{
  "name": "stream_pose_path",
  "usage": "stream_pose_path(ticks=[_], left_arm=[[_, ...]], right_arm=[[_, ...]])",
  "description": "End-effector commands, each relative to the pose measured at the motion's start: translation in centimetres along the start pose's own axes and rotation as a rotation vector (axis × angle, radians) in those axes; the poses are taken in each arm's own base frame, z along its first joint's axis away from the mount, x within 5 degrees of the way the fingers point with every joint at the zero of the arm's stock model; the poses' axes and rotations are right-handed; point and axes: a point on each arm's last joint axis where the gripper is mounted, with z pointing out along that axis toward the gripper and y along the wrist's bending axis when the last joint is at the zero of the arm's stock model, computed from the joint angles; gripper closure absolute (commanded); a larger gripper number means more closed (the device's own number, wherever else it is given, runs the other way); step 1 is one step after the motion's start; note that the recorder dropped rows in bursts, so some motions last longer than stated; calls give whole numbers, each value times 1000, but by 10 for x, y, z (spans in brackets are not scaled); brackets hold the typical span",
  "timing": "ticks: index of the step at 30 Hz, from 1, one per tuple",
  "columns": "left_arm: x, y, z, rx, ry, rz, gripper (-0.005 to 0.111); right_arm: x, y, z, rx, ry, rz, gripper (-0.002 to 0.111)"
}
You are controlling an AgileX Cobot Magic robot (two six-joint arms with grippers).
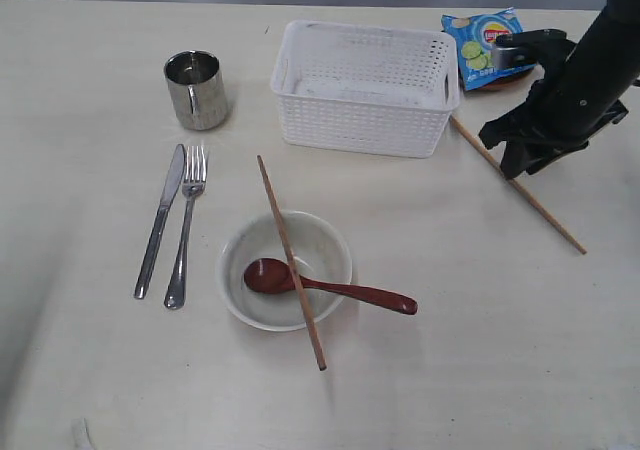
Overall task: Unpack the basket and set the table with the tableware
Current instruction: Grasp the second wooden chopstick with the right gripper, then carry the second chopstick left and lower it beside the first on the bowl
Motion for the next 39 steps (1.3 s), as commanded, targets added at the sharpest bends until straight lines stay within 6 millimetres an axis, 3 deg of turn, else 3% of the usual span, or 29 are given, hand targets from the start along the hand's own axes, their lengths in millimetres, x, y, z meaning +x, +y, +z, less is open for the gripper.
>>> stream_pose_path(ticks=[1, 14, 16, 19, 23, 27, 32, 35, 39], left_arm=[[0, 0, 0, 4, -11, -11, 107], [0, 0, 0, 3, -11, -7, 107], [0, 0, 0, 3, -11, -7, 107], [0, 0, 0, 3, -11, -7, 107], [0, 0, 0, 3, -11, -7, 107], [0, 0, 0, 3, -11, -7, 107], [0, 0, 0, 3, -11, -7, 107], [0, 0, 0, 3, -11, -7, 107], [0, 0, 0, 3, -11, -7, 107]], right_arm=[[0, -5, 21, -9, 25, -41, 78], [2, -10, 49, -13, 77, -46, 79], [3, -10, 53, -15, 86, -46, 87], [5, -11, 55, -16, 109, -45, 109], [5, -10, 50, -12, 115, 27, 109], [2, -10, 21, 46, 54, 81, 109], [4, -4, -41, 104, -80, 229, 109], [6, 19, -79, 29, -184, 260, 109], [12, 70, -121, -97, -276, 198, 109]])
